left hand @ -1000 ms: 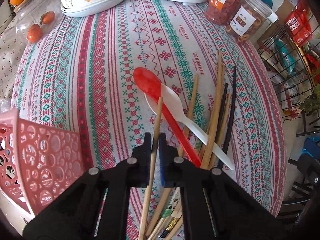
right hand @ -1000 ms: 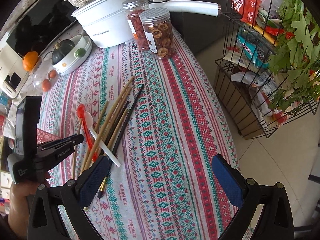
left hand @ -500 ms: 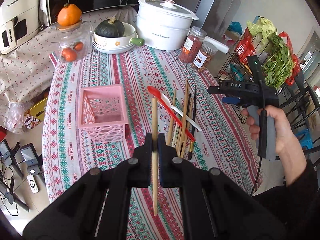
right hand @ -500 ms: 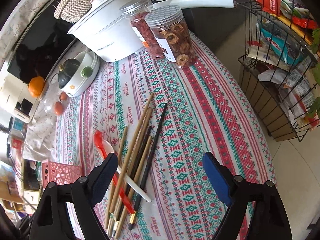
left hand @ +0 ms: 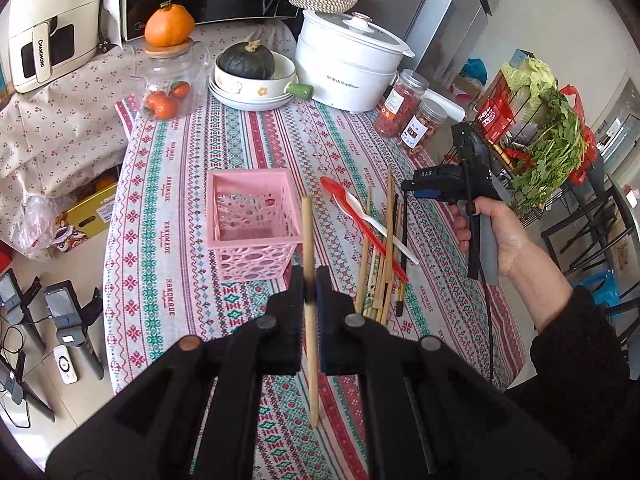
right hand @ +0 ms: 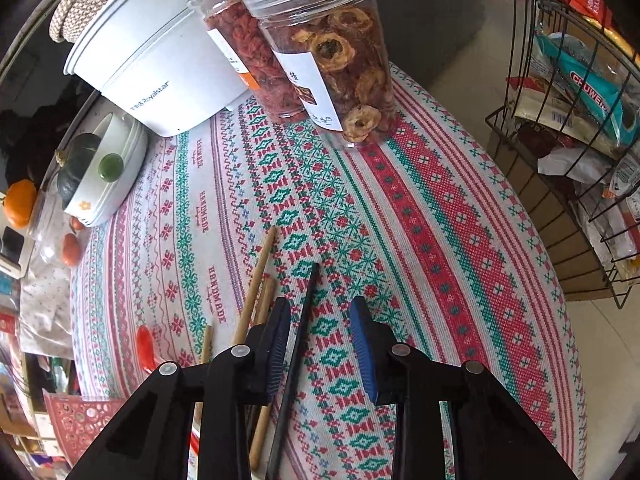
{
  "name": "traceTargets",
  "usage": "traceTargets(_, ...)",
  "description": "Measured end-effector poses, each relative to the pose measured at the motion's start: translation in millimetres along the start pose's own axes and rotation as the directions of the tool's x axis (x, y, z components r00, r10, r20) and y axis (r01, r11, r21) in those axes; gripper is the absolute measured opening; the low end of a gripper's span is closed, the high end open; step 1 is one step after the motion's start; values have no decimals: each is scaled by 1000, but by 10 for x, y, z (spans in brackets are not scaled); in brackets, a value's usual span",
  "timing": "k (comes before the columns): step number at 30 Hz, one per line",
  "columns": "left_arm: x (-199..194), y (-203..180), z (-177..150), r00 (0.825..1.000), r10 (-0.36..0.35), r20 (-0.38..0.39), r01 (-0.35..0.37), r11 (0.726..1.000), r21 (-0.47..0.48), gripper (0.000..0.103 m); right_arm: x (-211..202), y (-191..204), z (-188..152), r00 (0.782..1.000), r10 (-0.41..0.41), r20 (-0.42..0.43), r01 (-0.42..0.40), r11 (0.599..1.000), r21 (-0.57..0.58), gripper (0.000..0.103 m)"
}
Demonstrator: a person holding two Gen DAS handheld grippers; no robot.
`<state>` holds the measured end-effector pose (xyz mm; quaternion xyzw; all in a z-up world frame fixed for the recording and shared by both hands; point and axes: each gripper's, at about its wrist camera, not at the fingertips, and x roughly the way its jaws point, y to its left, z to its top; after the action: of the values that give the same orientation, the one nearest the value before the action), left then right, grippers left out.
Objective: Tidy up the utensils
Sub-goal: 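Grasp a wooden chopstick with the left tool while the right tool grasps a black chopstick, then place wooden chopstick in pink basket with left tool while right tool drops black chopstick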
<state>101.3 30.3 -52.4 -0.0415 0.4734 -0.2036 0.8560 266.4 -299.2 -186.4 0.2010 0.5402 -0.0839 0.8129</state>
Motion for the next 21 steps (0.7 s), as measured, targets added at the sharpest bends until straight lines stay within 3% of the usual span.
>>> traceTargets(4, -2, 18, -5, 1000, 1, 1, -1, 1000, -4, 6, 46, 220, -62, 992, -126, 23, 127, 985, -113, 27)
traceTargets(8, -8, 46, -13, 1000, 7, 5, -7, 1000, -14, 6, 30, 313, -154, 982, -185, 30, 188, 965, -182, 12)
traceTargets(14, -45, 68, -36, 1000, 7, 14, -7, 1000, -25, 6, -141, 103, -333, 999, -53, -8, 51, 991, -127, 6)
traceTargets(21, -187, 11, -74, 999, 0, 52, 0, 1000, -11, 6, -800, 90, -539, 995, 19, 96, -2, 984, -176, 6)
